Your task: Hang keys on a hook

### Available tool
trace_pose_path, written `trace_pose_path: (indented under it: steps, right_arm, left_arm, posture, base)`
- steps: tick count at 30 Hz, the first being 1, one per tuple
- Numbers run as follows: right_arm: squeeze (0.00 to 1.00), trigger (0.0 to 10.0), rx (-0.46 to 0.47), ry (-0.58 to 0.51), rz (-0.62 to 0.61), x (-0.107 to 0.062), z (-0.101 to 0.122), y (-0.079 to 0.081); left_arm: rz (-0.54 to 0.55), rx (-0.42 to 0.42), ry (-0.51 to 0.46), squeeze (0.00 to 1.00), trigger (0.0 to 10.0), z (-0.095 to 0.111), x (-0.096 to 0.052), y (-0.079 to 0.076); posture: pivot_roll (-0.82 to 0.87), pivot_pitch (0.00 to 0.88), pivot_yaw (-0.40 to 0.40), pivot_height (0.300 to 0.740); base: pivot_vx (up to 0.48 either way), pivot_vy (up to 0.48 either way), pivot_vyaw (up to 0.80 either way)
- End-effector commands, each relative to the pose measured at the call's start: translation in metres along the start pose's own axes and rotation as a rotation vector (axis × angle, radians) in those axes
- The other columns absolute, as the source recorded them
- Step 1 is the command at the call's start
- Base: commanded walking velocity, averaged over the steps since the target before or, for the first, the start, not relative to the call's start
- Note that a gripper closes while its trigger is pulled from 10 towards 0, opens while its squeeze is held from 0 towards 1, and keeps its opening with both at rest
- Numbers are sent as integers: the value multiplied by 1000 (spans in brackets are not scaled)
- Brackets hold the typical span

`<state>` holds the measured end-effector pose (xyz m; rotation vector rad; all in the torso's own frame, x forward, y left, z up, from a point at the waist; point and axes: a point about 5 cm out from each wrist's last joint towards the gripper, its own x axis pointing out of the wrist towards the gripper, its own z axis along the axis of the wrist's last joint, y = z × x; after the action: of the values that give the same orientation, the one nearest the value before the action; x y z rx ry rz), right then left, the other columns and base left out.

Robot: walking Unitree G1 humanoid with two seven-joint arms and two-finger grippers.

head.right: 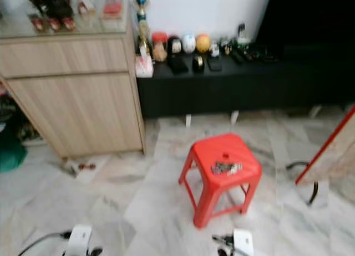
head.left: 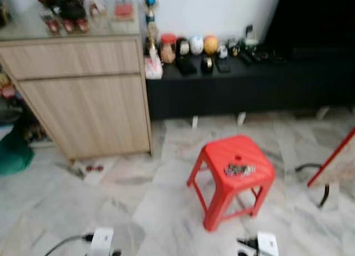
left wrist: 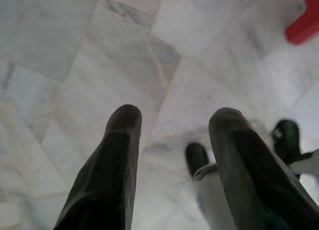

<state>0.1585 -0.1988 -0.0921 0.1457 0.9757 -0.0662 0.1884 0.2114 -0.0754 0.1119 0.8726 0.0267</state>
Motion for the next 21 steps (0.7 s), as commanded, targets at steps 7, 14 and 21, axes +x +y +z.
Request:
trace_pose_path:
  steps: [7,14,21]
  right_arm:
    - [0,10000,49,-101,12,2,18,5]
    - [0,10000,4,-209,60,3,41,10]
    - [0,10000,72,-272,56,5,55,15]
  left_arm:
    - [22,28,27,0,10000,-12,-4,5]
    - [18,37,32,0,10000,-13,-4,3]
    - [1,43,24,0,10000,-12,-3,-1]
  posture:
    - [38,0,-21,740]
    - [34,0,-22,740]
    - [31,0,-13,740]
  base:
    - [0,-38,0]
    - [0,-274,0]
    - [0,-282,0]
